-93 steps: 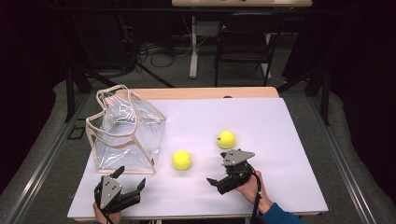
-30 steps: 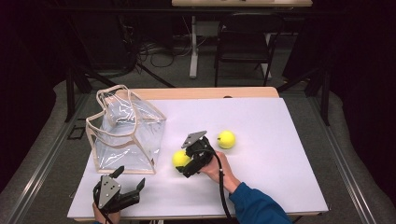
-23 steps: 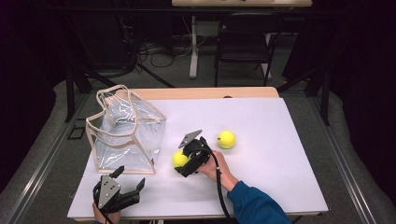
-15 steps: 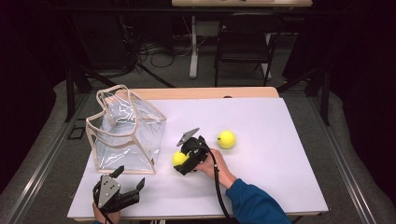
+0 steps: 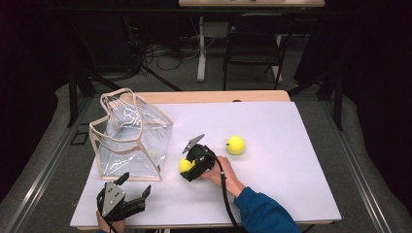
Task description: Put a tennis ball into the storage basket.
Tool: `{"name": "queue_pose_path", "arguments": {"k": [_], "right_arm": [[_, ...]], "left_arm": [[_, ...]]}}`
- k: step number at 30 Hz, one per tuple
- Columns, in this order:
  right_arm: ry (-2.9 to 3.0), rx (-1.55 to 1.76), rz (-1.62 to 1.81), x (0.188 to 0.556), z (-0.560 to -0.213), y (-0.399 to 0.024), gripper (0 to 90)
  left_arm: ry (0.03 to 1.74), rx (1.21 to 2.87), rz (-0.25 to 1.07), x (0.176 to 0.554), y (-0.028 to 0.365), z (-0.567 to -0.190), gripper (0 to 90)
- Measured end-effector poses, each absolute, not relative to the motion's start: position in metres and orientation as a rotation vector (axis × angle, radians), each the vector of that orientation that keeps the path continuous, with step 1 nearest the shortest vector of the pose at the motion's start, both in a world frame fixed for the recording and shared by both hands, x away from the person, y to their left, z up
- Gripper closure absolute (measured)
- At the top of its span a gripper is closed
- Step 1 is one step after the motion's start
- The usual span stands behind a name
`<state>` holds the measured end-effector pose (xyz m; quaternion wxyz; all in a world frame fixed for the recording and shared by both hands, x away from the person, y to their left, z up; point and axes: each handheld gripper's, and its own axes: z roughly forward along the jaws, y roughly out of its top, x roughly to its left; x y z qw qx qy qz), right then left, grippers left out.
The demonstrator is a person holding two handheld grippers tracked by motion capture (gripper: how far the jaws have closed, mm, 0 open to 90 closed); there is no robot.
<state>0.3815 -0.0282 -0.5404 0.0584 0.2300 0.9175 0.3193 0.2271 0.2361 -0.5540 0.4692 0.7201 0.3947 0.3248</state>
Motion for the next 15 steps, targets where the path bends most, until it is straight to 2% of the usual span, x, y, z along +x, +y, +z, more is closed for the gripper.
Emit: {"name": "queue_pose_path", "arguments": {"k": [5, 15], "right_arm": [[2.788, 0.683, 0.987, 0.3799, -0.5391, -0.0274, 25.2], [2.774, 0.659, 0.991, 0.3775, -0.5367, -0.0280, 25.7]], "left_arm": [[0.968, 1.763, 0.797, 0.2272, 0.2364, -0.5541, 16.0], [0.965, 1.769, 0.797, 0.2276, 0.2356, -0.5541, 16.0]]}}
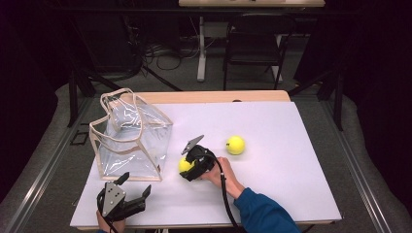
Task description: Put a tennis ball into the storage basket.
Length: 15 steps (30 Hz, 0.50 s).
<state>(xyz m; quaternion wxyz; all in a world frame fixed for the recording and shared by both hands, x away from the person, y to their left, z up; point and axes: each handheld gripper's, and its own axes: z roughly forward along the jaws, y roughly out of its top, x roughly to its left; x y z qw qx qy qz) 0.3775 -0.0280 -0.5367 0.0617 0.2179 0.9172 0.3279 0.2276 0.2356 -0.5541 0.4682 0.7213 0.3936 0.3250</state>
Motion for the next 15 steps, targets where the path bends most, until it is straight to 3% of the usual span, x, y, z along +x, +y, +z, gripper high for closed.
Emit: {"name": "queue_pose_path", "arguments": {"k": [15], "right_arm": [[2.729, 0.656, 1.037, 0.3736, -0.5278, -0.0346, 25.8]], "left_arm": [[0.967, 1.763, 0.797, 0.2276, 0.2359, -0.5542, 16.0]]}}
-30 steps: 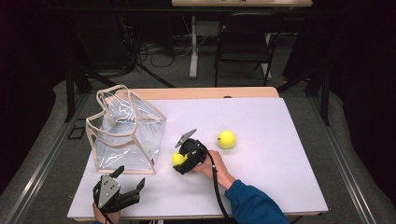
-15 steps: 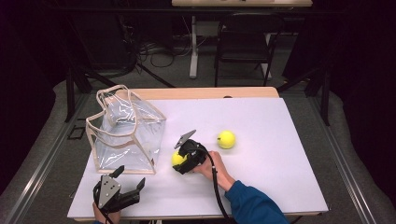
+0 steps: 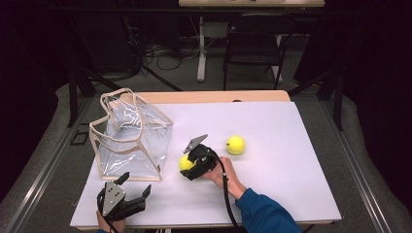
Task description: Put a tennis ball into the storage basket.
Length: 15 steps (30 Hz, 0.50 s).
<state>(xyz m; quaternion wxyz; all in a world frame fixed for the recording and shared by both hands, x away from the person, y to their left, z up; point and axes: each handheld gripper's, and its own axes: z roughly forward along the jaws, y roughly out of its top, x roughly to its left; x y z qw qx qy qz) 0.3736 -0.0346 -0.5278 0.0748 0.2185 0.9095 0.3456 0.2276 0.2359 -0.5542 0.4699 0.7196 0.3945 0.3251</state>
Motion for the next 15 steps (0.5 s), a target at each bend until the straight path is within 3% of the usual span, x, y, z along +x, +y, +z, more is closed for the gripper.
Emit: {"name": "queue_pose_path", "arguments": {"k": [15], "right_arm": [[2.684, 0.669, 1.069, 0.3717, -0.5204, -0.0439, 25.8]], "left_arm": [[0.964, 1.762, 0.798, 0.2274, 0.2353, -0.5538, 16.0]]}}
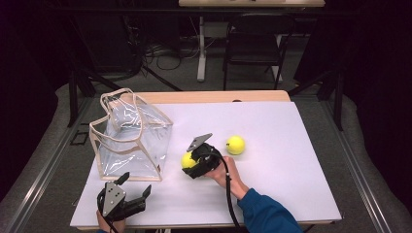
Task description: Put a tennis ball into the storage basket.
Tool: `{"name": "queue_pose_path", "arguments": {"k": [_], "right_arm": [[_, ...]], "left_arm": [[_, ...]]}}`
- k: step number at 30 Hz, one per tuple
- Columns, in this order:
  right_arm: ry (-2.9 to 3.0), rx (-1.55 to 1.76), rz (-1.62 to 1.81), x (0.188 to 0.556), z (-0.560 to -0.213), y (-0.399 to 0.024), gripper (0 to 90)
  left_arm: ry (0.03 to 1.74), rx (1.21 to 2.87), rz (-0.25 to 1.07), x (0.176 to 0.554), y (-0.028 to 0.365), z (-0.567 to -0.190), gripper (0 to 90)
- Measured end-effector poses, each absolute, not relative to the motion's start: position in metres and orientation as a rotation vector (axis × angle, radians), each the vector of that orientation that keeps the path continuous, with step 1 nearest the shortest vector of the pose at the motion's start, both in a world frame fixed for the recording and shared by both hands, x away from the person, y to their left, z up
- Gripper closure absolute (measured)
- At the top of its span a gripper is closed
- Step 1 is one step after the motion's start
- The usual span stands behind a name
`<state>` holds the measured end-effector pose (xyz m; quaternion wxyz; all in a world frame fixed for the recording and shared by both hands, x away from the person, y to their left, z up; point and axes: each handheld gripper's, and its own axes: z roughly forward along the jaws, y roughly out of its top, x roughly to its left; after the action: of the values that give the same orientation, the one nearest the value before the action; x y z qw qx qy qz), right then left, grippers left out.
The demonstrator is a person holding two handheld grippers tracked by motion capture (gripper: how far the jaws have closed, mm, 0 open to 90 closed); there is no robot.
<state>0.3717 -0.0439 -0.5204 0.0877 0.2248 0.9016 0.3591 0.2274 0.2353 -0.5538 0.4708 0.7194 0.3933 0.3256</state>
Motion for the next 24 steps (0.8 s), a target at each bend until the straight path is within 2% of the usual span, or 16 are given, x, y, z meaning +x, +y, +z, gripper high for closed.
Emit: {"name": "queue_pose_path", "arguments": {"k": [24], "right_arm": [[2.625, 0.654, 1.118, 0.367, -0.507, -0.051, 26.0]], "left_arm": [[0.962, 1.766, 0.800, 0.228, 0.235, -0.554, 16.0]]}}
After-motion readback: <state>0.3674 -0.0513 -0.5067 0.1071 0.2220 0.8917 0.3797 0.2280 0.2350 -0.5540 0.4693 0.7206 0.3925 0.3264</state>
